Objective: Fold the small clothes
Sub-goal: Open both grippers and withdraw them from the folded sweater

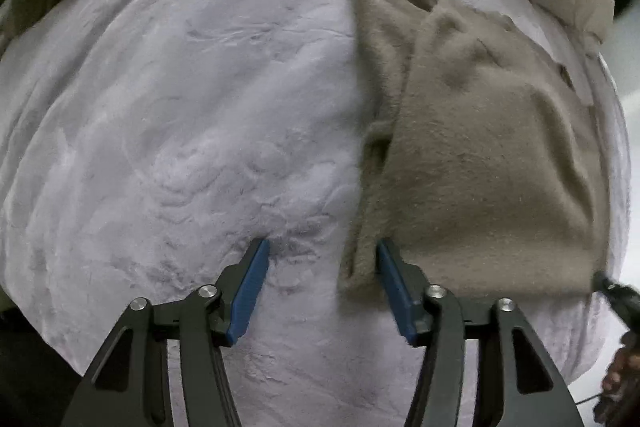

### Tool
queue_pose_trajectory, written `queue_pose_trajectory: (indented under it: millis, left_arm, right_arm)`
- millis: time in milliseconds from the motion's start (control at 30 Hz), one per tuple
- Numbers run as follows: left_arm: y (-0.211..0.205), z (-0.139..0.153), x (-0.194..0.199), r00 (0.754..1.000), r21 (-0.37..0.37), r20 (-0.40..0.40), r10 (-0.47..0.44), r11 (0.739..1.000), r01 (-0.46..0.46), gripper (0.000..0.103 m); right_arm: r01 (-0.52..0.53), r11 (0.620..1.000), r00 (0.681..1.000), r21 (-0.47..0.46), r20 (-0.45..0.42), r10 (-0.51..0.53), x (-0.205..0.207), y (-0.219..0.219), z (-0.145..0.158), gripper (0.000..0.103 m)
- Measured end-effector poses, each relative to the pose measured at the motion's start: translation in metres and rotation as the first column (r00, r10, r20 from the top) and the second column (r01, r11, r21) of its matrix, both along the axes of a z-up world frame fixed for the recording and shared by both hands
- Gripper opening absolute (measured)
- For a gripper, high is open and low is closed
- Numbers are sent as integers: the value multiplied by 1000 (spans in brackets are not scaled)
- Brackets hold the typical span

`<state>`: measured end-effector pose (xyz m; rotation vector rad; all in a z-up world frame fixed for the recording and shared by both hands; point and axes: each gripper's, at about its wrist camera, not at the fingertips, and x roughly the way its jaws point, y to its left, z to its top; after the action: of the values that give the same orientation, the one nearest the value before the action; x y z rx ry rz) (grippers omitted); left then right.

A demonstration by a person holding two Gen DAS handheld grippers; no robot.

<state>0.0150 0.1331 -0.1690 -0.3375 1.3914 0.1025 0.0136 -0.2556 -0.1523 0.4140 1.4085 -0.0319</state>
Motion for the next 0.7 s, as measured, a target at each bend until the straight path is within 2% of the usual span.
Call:
queue_pose_trajectory:
  millis: [67,167,233,300,433,600,667,700]
  left_arm:
    - [5,3,-4,1000,-4,5,2,1000,-2,59]
    - [13,4,-10,1000,37,-7,12,999,-12,59]
    - [20,3,-15,999,61,-32,31,998,-29,59]
    - [24,5,-19,999,54,-29,41,998,-39,59]
    - [17,17,-28,1000,67,-17,9,998,-8,59]
    - [3,30,-42,1000,27,-1,-12,1000,12,59]
    - [-1,33,-44,1000,21,9,-24,999,24,74]
    - [-2,36,-45,999,34,22,-30,999,29,91]
  right_arm:
    - [28,999,1000,31,-14,-27,-5,-11,-7,21]
    - [65,997,998,51,-20,-64,-12,-20,-7,21]
    - [71,996,997,48,-32,-69,-17,-20,-5,22]
    - [73,996,997,48,-43,-71,-20,-17,-2,23]
    - [75,995,996,73,-50,-71,-29,-6,4,23]
    - [41,994,998,102,-48,-37,-40,20,15,42]
    - [11,993,999,118,-45,-6,-38,36,19,42]
    - [-2,992,999,123,-44,8,-37,42,20,42]
